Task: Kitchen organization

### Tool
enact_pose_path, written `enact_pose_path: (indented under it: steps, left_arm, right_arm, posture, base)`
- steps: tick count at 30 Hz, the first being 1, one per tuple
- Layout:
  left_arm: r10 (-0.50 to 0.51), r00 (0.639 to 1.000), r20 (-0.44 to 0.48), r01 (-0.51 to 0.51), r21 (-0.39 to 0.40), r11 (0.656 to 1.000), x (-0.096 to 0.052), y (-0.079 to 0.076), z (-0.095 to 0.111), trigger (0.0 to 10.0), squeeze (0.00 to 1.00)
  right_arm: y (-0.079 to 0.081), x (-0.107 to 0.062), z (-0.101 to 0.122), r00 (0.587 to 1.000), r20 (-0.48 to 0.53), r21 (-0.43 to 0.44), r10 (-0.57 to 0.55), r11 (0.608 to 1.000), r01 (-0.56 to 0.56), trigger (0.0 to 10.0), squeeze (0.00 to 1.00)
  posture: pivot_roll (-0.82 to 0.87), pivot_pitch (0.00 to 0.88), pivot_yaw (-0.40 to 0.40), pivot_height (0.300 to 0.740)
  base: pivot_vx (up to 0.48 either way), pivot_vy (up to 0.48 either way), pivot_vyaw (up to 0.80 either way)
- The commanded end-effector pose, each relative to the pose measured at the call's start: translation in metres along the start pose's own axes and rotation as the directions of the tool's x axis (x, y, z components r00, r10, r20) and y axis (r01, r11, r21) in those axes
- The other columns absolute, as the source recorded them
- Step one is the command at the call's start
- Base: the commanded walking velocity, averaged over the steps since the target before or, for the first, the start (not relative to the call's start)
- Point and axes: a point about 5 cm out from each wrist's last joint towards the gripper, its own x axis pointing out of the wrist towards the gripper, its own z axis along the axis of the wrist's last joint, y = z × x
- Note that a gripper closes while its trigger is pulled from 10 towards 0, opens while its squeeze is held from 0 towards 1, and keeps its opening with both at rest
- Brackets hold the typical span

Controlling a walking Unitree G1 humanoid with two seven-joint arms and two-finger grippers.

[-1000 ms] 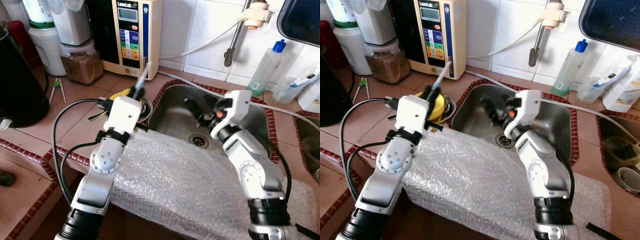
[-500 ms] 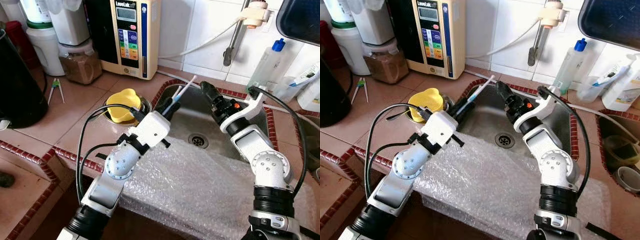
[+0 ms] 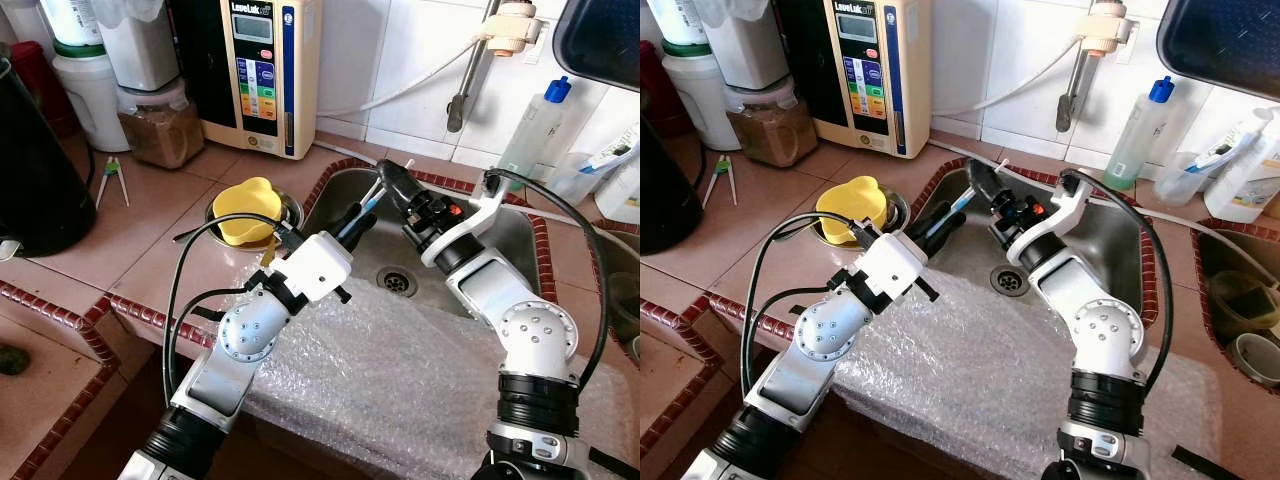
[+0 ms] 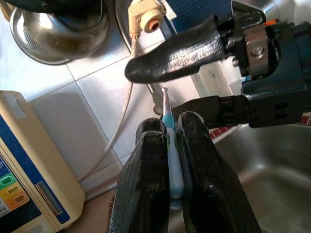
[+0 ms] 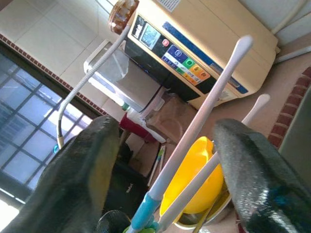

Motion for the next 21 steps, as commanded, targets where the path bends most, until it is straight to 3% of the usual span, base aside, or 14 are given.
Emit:
enact_pose_path:
  steps: [1,16,21]
  left_arm:
    - [-0.003,1.000,0.015,0.003,0.015,1.000,0.0035,-0.0006,0.0024,0.0,0.00]
    - [0.013,1.000,0.018,-0.013,0.008,1.000,0.0030,-0.0027,0.0020,0.0,0.00]
    - [0.011,1.000,0.020,-0.011,0.009,1.000,0.0033,-0.0034,0.0021,0.7,0.00]
  right_arm:
    - [0.0064,0.0050,0.0049,1.000,0.006,-0.011,0.006,1.000,-0.006,0.0,0.00]
    - [0.0051,0.0074,0.0022,1.000,0.002,0.012,-0.030,0.999,0.030,0.0,0.00]
    - [0.0043,0.0060,0.0009,1.000,-0.003,0.022,-0.029,0.999,0.030,0.0,0.00]
  posture:
    - [-0.07,0.011,-0.034,0.740]
    - [-0.07,0.023,-0.038,0.740]
    - [-0.07,0.024,-0.036,0.740]
  base:
    - [0.000,0.000,0.00]
    - [0.000,0.000,0.00]
    - [0.000,0.000,0.00]
